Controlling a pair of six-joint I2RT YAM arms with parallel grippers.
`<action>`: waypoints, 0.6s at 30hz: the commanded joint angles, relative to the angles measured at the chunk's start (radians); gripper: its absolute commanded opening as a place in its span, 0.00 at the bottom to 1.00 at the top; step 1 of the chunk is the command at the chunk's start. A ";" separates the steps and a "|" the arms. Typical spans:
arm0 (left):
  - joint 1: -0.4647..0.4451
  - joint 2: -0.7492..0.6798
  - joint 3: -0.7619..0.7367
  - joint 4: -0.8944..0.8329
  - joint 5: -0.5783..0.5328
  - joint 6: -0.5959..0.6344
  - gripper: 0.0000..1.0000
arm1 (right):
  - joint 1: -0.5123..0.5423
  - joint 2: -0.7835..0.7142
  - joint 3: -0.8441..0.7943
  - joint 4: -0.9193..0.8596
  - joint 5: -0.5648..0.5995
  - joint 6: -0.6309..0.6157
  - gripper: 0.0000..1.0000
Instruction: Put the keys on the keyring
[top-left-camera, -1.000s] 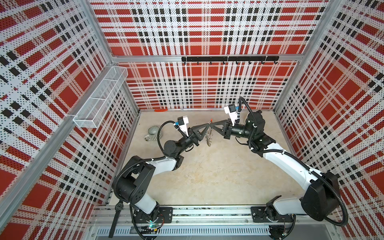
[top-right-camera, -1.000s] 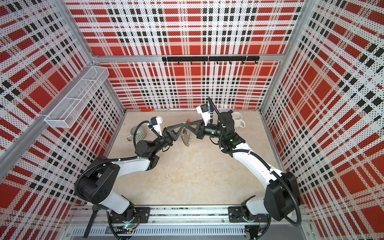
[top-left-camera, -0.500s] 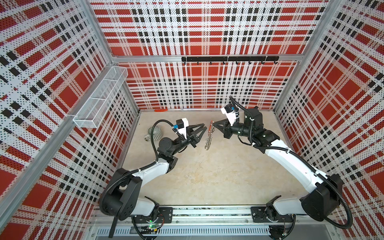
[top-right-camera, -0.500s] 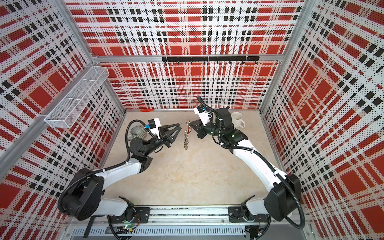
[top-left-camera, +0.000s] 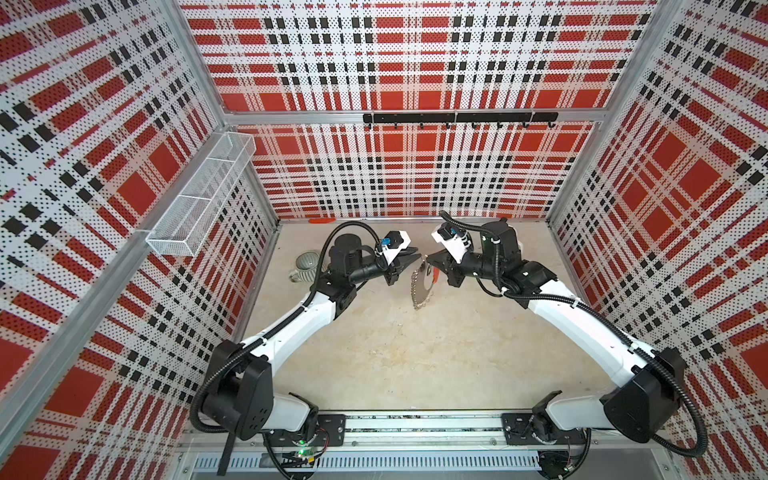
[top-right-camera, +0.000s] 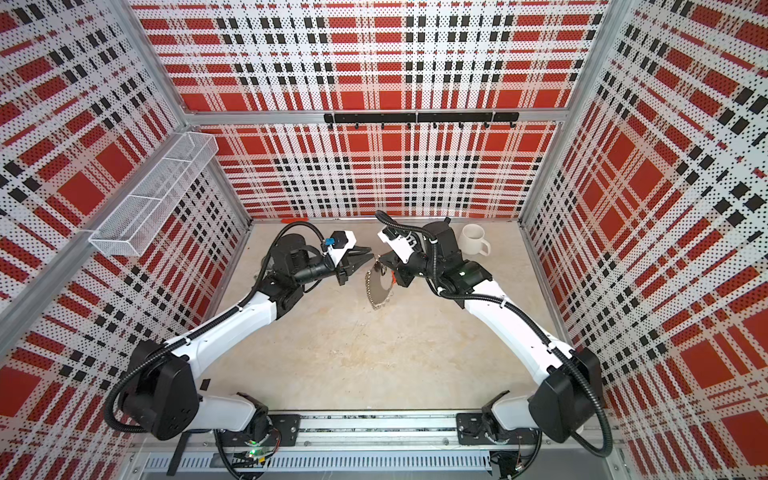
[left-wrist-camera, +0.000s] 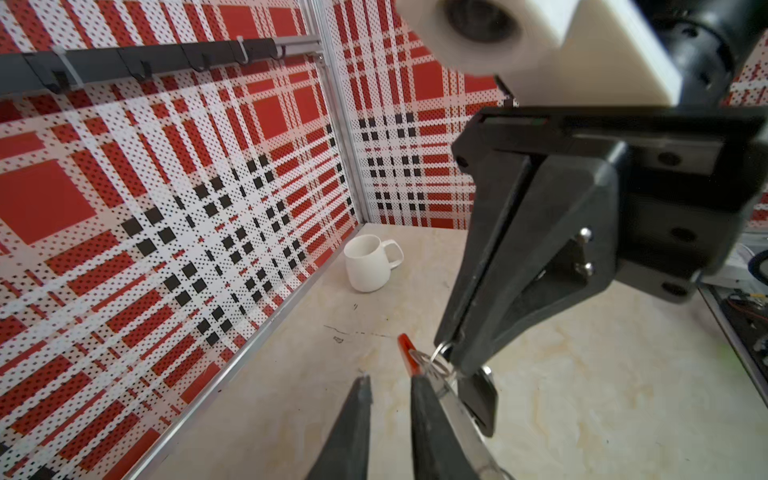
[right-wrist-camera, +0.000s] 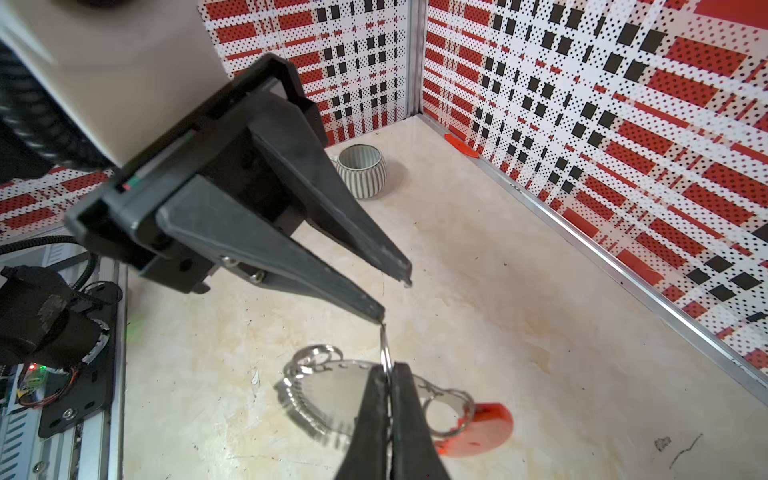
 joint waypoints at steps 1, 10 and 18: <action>0.004 0.016 0.025 -0.079 0.064 0.045 0.21 | 0.010 -0.029 -0.005 0.011 -0.026 -0.035 0.00; 0.005 -0.003 0.010 -0.026 0.104 0.008 0.21 | 0.014 -0.021 -0.005 0.020 -0.045 -0.025 0.00; 0.008 -0.008 0.008 -0.013 0.120 -0.002 0.19 | 0.025 -0.018 -0.002 0.022 -0.053 -0.020 0.00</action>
